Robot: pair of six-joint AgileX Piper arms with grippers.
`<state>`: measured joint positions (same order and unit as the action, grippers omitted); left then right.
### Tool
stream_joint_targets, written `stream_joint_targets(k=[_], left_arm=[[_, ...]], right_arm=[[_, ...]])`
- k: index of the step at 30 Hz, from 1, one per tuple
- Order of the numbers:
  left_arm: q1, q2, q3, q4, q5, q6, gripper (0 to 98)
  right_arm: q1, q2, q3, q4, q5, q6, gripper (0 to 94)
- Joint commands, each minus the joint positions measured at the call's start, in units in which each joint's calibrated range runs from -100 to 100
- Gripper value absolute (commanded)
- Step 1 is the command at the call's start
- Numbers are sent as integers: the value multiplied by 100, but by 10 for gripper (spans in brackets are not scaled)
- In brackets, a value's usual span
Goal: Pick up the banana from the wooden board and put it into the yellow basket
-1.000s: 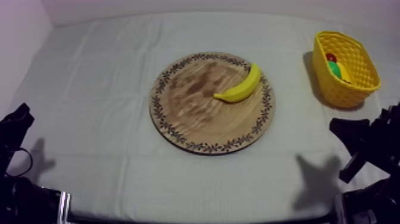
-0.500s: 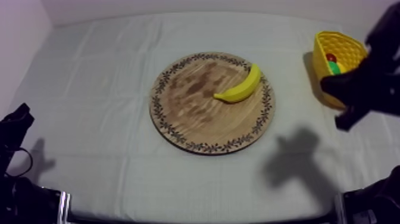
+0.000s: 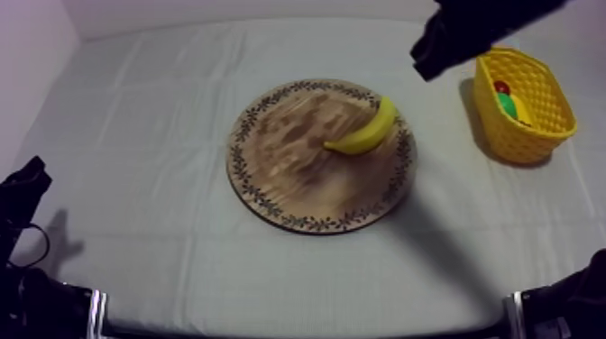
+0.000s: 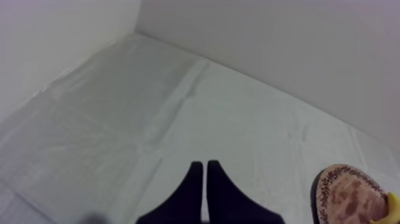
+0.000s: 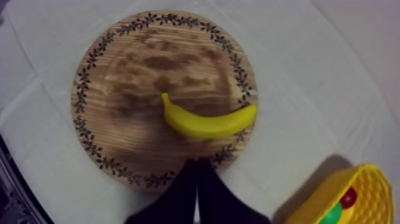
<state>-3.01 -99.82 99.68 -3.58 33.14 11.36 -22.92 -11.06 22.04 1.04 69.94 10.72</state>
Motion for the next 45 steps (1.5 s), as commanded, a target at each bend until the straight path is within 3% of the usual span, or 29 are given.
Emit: stream_joint_targets(k=[1, 11, 26, 34, 40, 45], left_arm=[[1, 0, -1, -1, 0, -1, 1], [1, 0, -1, -1, 0, 0, 1], [1, 0, -1, -1, 0, -3, 1], [1, 0, -1, -1, 0, -5, 1], [1, 0, -1, -1, 0, -5, 1], [1, 0, -1, -1, 0, -5, 1]], right_arm=[[-11, 942, -1303, 36, 519, 207, 8], [-22, 1796, -2003, 301, 1267, 1121, 6], [204, 1859, -1990, 284, 1184, 4035, 50], [115, 1850, -1959, 379, 1314, 4352, 74], [17, 1865, -1982, 500, 1444, 4400, 360], [10, 1872, -2069, 492, 1527, 4159, 607]])
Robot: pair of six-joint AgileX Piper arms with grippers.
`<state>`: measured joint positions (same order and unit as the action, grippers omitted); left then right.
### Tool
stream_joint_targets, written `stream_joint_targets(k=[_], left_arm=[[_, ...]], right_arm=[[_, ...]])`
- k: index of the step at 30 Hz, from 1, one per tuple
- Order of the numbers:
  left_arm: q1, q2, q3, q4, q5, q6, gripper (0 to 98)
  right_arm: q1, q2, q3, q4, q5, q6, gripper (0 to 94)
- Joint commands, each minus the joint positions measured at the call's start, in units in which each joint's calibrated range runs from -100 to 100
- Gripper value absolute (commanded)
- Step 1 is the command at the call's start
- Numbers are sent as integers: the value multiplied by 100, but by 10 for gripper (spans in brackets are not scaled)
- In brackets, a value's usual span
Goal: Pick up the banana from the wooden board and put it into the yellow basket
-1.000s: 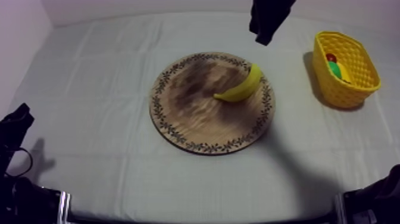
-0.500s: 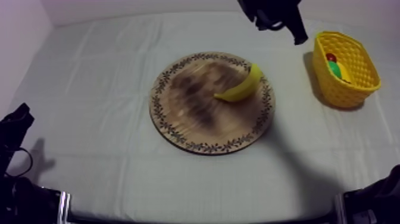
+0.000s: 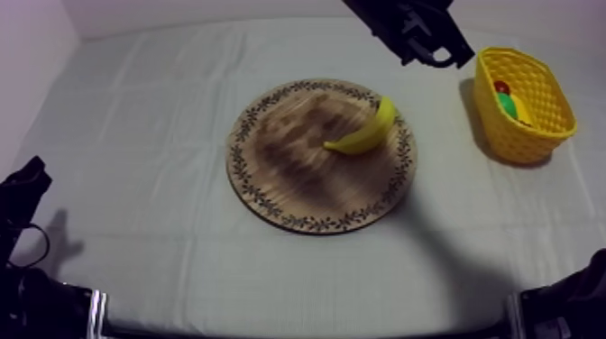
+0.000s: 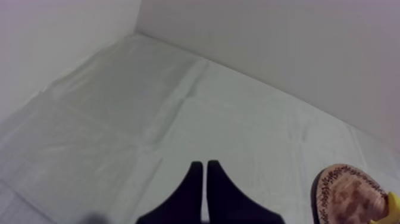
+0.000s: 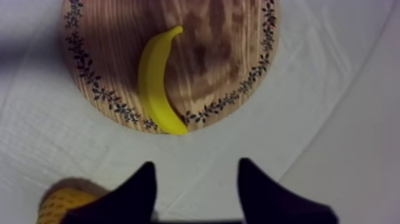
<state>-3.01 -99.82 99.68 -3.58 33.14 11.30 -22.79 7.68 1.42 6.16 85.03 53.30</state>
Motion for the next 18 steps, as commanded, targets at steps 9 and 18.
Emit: stream_joint_targets(k=[9, 18], left_arm=[[1, 0, -1, -1, 0, 1, 1], [1, 0, -1, -1, 0, 1, 1]], right_arm=[[-108, 118, 185, 88, -14, -357, 776], [-95, 604, 1407, 221, -916, -376, 779]])
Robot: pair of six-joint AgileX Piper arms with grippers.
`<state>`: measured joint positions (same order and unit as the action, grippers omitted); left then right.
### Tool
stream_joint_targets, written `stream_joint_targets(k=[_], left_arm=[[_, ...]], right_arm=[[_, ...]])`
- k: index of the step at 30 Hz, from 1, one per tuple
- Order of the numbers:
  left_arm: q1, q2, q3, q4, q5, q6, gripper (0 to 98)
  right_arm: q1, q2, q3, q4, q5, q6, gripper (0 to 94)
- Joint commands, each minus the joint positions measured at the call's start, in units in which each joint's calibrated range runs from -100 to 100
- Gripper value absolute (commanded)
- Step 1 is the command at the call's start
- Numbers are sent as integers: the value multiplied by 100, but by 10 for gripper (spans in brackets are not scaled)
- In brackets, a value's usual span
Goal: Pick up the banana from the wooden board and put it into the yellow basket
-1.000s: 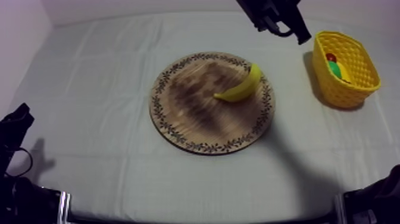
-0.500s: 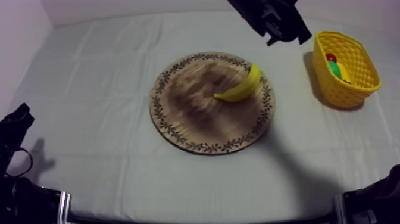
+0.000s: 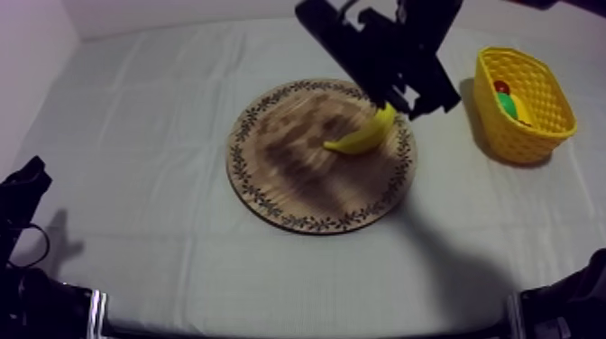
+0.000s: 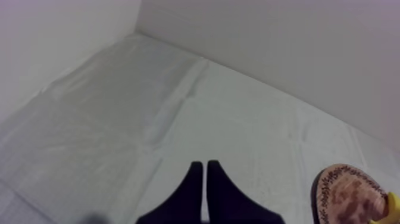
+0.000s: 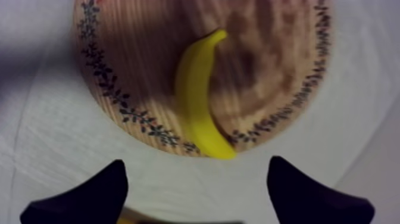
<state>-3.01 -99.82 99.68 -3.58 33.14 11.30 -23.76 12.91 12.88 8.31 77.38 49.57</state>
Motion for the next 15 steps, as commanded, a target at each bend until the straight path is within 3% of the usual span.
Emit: stream_joint_targets(k=[1, 15], left_arm=[[1, 0, -1, -1, 0, 1, 1], [1, 0, -1, -1, 0, 1, 1]], right_arm=[[10, 157, 352, 21, -254, -15, 779], [-13, 1172, 467, -26, -1176, -271, 772]])
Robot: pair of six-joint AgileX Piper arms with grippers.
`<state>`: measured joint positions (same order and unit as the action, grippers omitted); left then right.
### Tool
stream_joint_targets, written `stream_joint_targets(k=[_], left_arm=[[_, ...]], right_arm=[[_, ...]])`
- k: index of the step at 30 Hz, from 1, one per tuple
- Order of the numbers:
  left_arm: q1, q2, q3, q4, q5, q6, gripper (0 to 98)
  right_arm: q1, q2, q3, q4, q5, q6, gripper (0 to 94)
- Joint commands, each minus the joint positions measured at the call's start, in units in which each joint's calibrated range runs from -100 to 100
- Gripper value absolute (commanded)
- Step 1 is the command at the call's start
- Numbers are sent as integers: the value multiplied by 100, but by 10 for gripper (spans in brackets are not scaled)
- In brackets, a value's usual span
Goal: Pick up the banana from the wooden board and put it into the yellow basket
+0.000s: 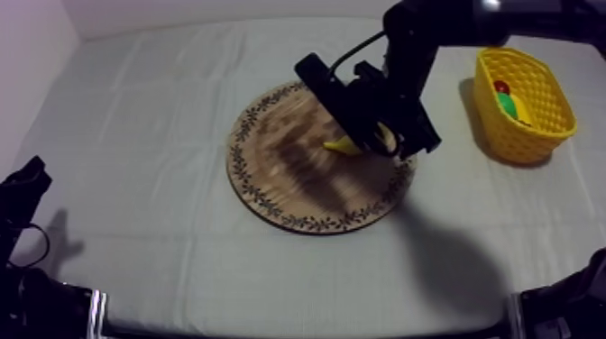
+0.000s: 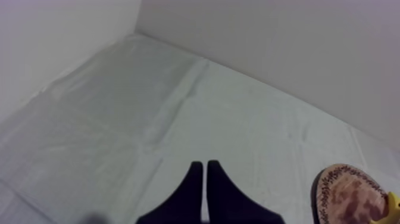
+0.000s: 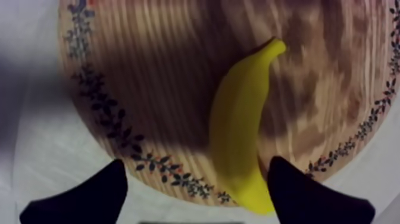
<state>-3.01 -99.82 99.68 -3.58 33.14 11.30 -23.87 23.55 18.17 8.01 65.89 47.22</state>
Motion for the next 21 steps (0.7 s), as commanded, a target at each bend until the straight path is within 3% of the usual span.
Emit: stream_joint_targets(k=[1, 13, 21], left_arm=[[1, 0, -1, -1, 0, 1, 1], [1, 0, -1, -1, 0, 1, 1], [1, 0, -1, -1, 0, 1, 1]], right_arm=[[-7, 202, -134, 8, -65, -71, 770], [75, 1007, -628, 237, -583, -279, 681], [44, 1120, -585, 341, -702, -336, 384]])
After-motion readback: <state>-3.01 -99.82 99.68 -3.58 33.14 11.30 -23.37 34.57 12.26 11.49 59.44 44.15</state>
